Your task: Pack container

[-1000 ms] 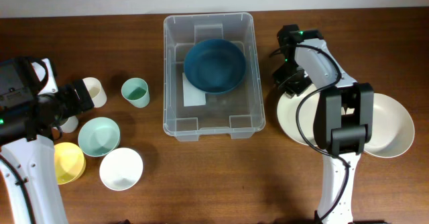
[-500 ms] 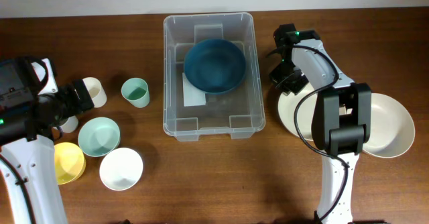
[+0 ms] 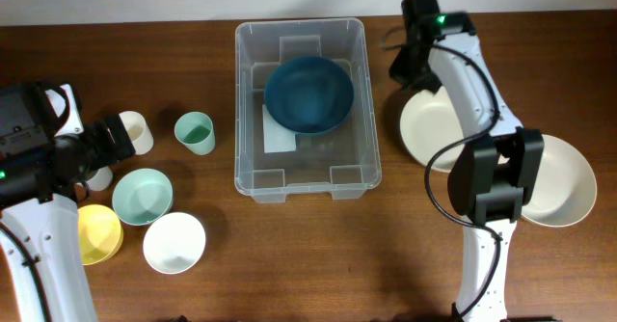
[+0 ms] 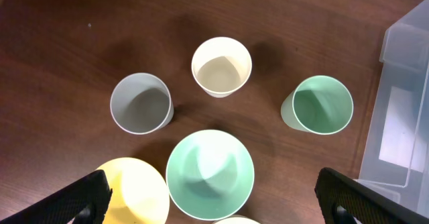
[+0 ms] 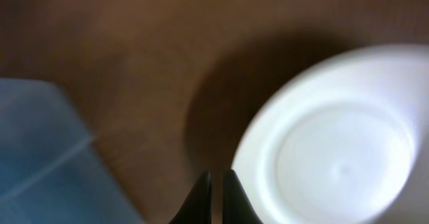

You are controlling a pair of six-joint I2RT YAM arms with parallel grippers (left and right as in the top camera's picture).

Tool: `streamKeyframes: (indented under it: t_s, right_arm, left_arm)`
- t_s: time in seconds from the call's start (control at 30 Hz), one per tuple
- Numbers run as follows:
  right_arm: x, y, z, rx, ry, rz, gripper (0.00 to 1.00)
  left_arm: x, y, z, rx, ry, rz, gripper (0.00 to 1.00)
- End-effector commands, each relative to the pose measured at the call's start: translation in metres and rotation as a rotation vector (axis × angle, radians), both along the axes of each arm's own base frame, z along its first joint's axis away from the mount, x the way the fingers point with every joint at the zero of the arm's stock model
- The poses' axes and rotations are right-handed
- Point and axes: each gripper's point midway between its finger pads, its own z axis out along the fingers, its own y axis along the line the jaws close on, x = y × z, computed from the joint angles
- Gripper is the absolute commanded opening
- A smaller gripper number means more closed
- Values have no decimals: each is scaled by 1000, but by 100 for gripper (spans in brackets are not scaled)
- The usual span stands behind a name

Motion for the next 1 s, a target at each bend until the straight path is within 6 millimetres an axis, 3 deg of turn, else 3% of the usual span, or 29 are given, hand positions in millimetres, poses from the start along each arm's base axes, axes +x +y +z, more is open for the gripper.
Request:
streamKeyframes:
  t_s: [0.0,0.13,0.3,0.5,0.67,0.83,0.9,0.97]
  right_arm:
    - [16,12,61,-84,-134,203,4]
    - [18,19,103,-133,-214,245,4]
    - [14,20,106,-132,-210,228,4]
    - [0,-5,77,-165,-113,50,4]
    - [-12,-18,39,-150,-21,-47,4]
    - [-18,-21,-4,-155,46,-46,29]
    - [-19,-20,-20,-156,60,-45,49]
    - [-20,-21,-31,-157,64,-44,56]
  left_arm:
    - [1,0,5,-9,-18,8,100]
    - [1,0,5,-9,-18,7,100]
    - [1,0,5,-9,-18,7,100]
    - [1,0,5,-9,-18,7,100]
    - [1,0,5,-9,-18,8,100]
    - [1,0,6,-9,-19,7,100]
    - [1,0,5,-9,-18,8,99]
    - [1,0,6,-9,-19,8,100]
